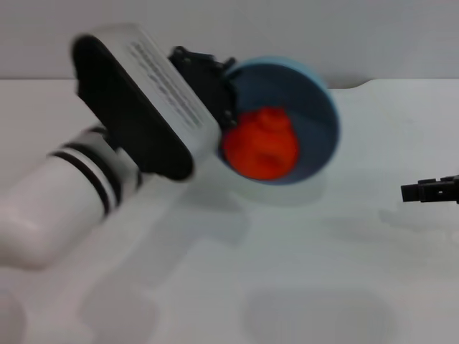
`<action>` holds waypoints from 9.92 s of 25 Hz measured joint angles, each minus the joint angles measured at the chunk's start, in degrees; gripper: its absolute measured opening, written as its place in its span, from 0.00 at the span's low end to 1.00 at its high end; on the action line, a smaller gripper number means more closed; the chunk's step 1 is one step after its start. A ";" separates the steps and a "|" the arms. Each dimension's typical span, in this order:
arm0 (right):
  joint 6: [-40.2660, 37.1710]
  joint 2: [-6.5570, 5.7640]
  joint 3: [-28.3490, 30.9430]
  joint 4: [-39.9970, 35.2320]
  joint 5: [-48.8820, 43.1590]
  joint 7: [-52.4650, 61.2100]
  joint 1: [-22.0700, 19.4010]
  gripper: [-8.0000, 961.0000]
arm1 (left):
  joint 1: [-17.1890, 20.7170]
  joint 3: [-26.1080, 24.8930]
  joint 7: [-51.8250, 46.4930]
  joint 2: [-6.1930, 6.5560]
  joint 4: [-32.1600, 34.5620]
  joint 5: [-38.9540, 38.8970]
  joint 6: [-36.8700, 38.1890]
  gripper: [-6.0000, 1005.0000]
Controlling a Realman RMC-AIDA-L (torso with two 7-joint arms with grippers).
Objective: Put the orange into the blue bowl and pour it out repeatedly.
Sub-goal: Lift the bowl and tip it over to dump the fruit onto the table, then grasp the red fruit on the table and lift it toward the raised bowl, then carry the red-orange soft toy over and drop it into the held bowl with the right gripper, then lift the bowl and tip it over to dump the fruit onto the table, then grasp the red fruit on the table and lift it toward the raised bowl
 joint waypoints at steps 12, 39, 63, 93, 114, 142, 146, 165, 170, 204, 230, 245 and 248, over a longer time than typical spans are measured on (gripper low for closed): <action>0.02 0.23 0.88 0.47 -0.17 0.03 -1.02 0.52 | -0.92 14.57 33.34 -0.76 -24.66 -3.99 -50.00 0.00; 4.89 0.49 -9.16 6.23 10.71 -17.88 2.63 0.52 | 3.20 -16.12 41.10 0.40 -3.78 -66.56 2.68 0.00; 12.31 0.62 -28.94 23.65 2.06 -15.20 18.03 0.43 | -16.62 -55.17 -1.88 0.46 -12.19 -32.51 72.43 0.00; 15.53 0.33 -27.55 18.29 6.93 -15.45 11.53 0.08 | -18.45 -51.58 -4.55 0.47 -10.63 -29.63 75.90 0.00; 1.45 0.43 -20.84 -6.11 15.82 -15.70 3.61 0.02 | -31.66 -34.38 -12.21 0.03 -21.20 -24.05 71.65 0.00; 6.48 0.25 -15.49 -4.75 10.87 -6.29 4.28 0.49 | -24.16 -31.56 -13.20 0.26 -8.91 -20.41 61.81 0.00; 6.01 0.23 -8.26 -2.78 8.16 -4.61 2.44 0.49 | -16.42 -30.46 -12.92 0.29 -0.56 -16.38 54.12 0.00; 6.41 0.05 -2.68 0.50 7.80 -4.59 0.00 0.49 | 4.75 -4.38 -0.82 0.11 3.64 0.29 9.21 0.00; 6.41 0.06 -2.65 0.94 7.80 -4.54 -0.07 0.49 | 5.68 -2.34 3.28 0.07 2.52 0.30 4.88 0.00; 6.59 0.06 -2.02 1.93 7.81 -4.46 0.05 0.49 | 5.21 12.97 47.12 -0.73 -23.11 -11.36 -47.56 0.00; 6.58 0.06 -2.03 3.88 7.81 -4.80 0.81 0.49 | 3.46 17.09 53.99 -0.41 -25.52 -24.17 -57.12 0.00; 6.57 0.06 -2.54 4.35 7.81 -4.97 1.82 0.49 | 5.63 7.73 53.89 0.14 -10.71 -50.35 -36.53 0.00; 6.62 0.06 -2.56 4.47 7.79 -4.99 1.90 0.49 | 6.39 3.40 53.78 0.15 -7.64 -55.75 -27.76 0.00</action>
